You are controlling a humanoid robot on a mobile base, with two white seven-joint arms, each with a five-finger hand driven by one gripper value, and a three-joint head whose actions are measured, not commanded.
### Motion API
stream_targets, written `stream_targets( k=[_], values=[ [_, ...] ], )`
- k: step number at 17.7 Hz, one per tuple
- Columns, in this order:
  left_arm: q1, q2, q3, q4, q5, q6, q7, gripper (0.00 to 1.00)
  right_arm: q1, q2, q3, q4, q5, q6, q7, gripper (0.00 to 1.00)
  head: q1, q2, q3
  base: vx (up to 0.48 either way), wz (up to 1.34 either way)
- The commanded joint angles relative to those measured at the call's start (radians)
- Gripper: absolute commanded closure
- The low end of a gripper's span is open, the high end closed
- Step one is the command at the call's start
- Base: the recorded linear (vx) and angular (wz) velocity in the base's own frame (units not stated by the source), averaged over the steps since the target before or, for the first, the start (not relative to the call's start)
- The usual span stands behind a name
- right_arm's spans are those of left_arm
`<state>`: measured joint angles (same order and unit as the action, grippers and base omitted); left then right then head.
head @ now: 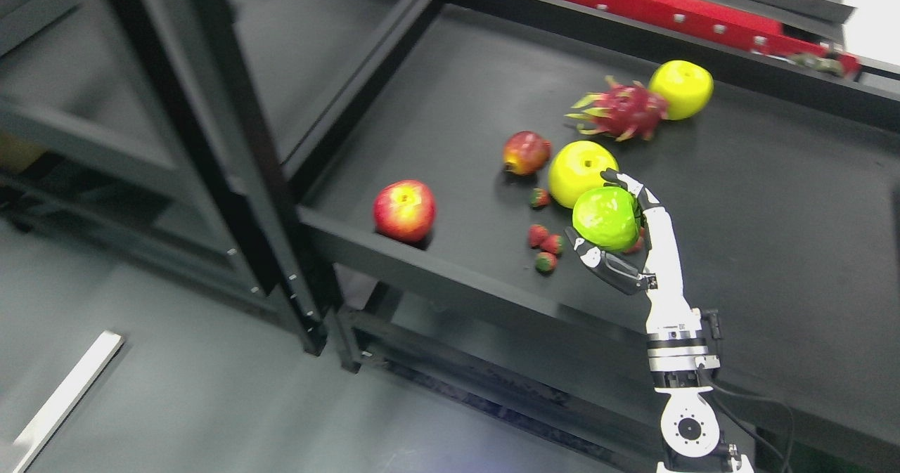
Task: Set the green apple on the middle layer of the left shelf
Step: 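Carry the green apple over the shelf tray and lower it down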
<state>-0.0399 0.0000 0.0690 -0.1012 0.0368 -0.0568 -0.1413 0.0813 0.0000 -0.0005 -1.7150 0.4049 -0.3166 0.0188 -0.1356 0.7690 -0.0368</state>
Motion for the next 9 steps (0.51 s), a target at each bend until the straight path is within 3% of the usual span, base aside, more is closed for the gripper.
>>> stream_targets(
  k=[1,9],
  values=[
    [0.0,0.017,0.0,0.0,0.0,0.0,0.0,0.0,0.0,-0.017,-0.016,0.0,0.0,0.001,0.001,1.0,0.0,0.0,0.0,0.129,-0.68],
    [0.0,0.017,0.0,0.0,0.0,-0.001,0.0,0.0,0.0,-0.017,-0.015,0.0,0.0,0.002,0.003,1.0,0.0,0.0,0.0,0.12,-0.46]
  ],
)
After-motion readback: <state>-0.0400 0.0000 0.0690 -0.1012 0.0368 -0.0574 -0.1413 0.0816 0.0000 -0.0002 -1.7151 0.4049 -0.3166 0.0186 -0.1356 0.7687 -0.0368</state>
